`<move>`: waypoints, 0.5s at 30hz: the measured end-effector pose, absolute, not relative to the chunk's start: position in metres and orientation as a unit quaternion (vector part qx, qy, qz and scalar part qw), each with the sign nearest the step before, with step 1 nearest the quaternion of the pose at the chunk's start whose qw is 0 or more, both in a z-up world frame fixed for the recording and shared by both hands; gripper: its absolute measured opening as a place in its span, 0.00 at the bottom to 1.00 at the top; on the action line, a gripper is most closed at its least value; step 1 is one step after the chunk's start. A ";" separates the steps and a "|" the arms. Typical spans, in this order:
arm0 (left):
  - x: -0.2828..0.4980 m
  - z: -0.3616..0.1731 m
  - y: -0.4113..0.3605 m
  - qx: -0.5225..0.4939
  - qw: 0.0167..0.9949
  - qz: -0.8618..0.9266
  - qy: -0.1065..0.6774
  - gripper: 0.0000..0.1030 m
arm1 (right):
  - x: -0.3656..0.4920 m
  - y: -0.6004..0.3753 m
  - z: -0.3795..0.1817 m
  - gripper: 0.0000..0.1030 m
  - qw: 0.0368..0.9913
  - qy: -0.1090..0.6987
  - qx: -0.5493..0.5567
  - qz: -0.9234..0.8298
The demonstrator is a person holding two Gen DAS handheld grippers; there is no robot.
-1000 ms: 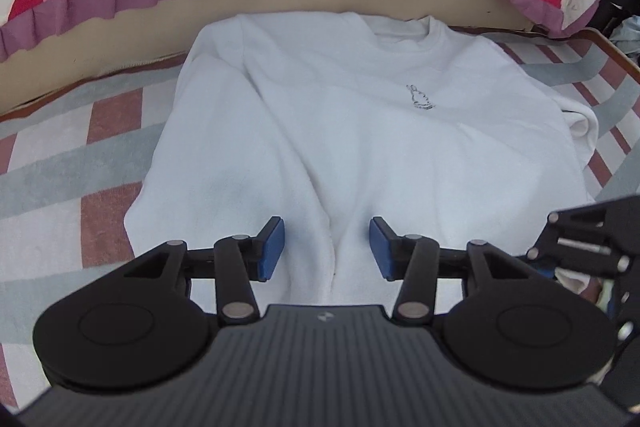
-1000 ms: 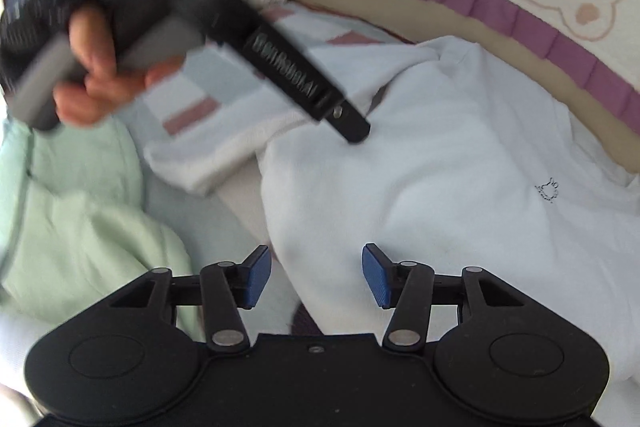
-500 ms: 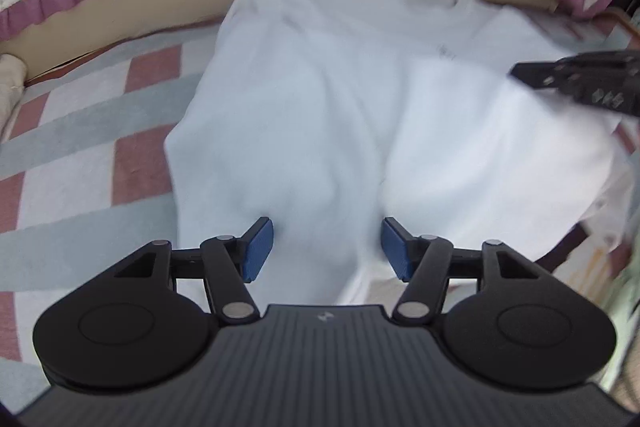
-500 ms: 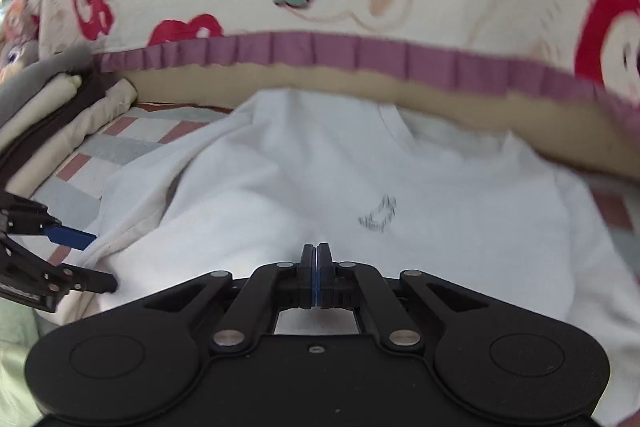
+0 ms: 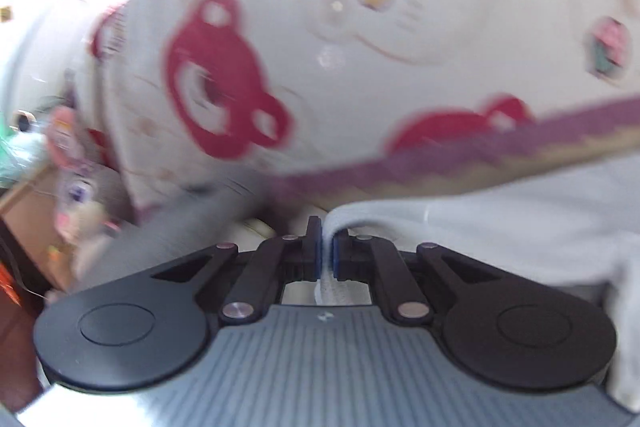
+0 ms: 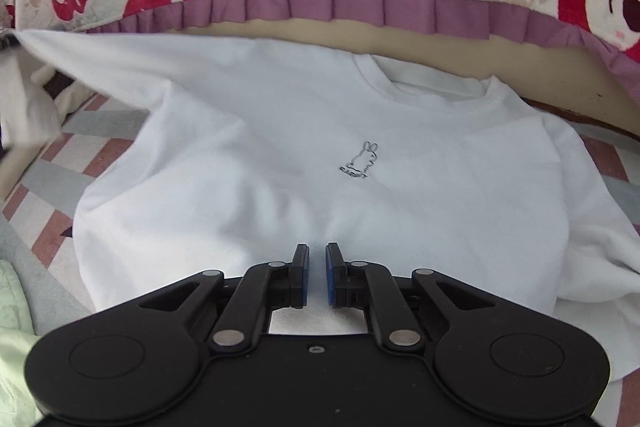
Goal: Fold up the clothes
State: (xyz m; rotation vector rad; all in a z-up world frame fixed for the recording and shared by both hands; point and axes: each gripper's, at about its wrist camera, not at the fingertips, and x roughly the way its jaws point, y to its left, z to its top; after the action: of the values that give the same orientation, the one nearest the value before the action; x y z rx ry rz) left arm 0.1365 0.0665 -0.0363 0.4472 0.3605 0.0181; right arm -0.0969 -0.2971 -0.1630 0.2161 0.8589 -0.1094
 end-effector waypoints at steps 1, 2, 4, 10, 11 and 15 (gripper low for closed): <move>0.151 -0.032 0.074 0.215 0.960 0.024 0.178 0.11 | -0.097 -0.298 -0.164 0.11 0.901 0.418 0.107 -0.055; 0.164 -0.030 0.079 0.206 0.961 0.039 0.182 0.20 | -0.097 -0.300 -0.165 0.11 0.899 0.420 0.109 -0.057; 0.183 -0.036 0.083 0.184 0.959 0.051 0.210 0.31 | -0.097 -0.301 -0.166 0.12 0.898 0.422 0.112 -0.060; 0.119 -0.093 0.043 0.180 0.934 -0.132 0.279 0.59 | -0.101 -0.306 -0.161 0.17 0.899 0.415 0.124 -0.066; 0.108 -0.104 0.037 0.167 0.923 -0.172 0.301 0.59 | -0.102 -0.306 -0.159 0.19 0.900 0.411 0.127 -0.065; 0.074 -0.140 0.022 0.073 0.863 -0.312 0.392 0.59 | -0.110 -0.296 -0.145 0.32 0.912 0.386 0.135 -0.025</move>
State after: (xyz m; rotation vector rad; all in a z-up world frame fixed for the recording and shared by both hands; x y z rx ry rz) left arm 0.0740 0.0219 -0.1403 0.1524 0.8212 -0.6544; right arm -0.1099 -0.2964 -0.1454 0.2778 0.7954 -0.0522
